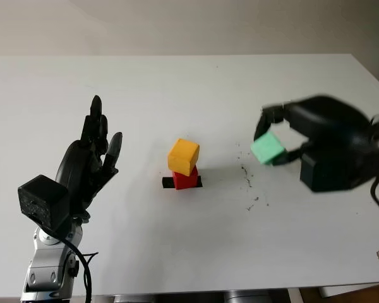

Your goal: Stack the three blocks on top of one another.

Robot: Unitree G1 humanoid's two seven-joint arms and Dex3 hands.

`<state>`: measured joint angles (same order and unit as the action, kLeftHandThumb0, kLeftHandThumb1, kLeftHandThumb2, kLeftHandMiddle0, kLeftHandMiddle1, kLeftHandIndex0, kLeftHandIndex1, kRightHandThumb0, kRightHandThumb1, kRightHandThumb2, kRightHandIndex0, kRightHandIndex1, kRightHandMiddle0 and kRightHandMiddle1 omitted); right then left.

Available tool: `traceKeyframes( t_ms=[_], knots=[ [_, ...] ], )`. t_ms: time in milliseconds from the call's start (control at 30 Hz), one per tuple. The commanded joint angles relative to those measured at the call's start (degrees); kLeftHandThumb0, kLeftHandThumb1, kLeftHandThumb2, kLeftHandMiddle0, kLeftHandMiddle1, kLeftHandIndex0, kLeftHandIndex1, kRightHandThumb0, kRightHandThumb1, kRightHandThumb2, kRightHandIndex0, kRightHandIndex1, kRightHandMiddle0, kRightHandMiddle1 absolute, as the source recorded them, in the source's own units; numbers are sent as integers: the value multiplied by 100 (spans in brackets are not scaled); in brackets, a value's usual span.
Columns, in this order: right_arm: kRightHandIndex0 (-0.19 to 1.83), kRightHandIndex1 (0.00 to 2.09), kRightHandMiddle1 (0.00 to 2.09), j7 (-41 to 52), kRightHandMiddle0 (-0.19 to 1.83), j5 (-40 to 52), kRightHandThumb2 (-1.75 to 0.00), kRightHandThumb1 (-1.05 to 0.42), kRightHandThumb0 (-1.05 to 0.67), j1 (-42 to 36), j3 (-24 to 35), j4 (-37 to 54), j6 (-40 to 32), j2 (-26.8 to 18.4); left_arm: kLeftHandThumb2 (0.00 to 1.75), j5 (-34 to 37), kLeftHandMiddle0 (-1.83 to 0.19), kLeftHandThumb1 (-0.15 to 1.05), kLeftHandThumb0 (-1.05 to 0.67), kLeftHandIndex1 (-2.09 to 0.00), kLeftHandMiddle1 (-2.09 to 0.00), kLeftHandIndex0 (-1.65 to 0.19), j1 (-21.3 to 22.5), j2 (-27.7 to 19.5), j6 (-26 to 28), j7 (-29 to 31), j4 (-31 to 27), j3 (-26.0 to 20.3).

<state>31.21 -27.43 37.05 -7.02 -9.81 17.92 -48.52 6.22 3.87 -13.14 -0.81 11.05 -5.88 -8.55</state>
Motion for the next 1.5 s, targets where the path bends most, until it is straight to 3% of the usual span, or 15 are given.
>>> traceKeyframes(
  t_ms=[0, 200, 567, 933, 1467],
  knots=[
    [41, 6, 107, 181, 70, 168, -5, -84, -38, 573, -88, -162, 179, 49, 53, -42, 19, 105, -75, 0, 0, 19, 25, 26, 26, -34, -45, 58],
    [39, 5, 118, 819, 65, 363, -5, -85, -38, 1805, -466, -502, 321, 416, 55, -127, 19, 105, -75, 0, 0, 19, 30, 67, -69, -113, 0, 115],
    [36, 5, 150, 1390, 46, 1598, -5, -87, -44, 2569, -444, -1561, -61, 1548, 57, -131, 19, 105, -74, 0, 0, 19, -5, 146, -110, -198, 12, 121],
    [30, 3, 154, 2042, 37, 2153, -6, -91, -43, 2394, -501, -1732, -1289, 2070, 61, -67, 19, 105, -72, 0, 0, 19, -55, 142, -58, -184, -99, 90],
    [31, 4, 157, 1993, 34, 2024, -5, -91, -48, 2111, -593, -2298, -1190, 2331, 59, -128, 19, 105, -75, 0, 0, 19, 8, 104, 39, -213, -115, 96]
  ],
)
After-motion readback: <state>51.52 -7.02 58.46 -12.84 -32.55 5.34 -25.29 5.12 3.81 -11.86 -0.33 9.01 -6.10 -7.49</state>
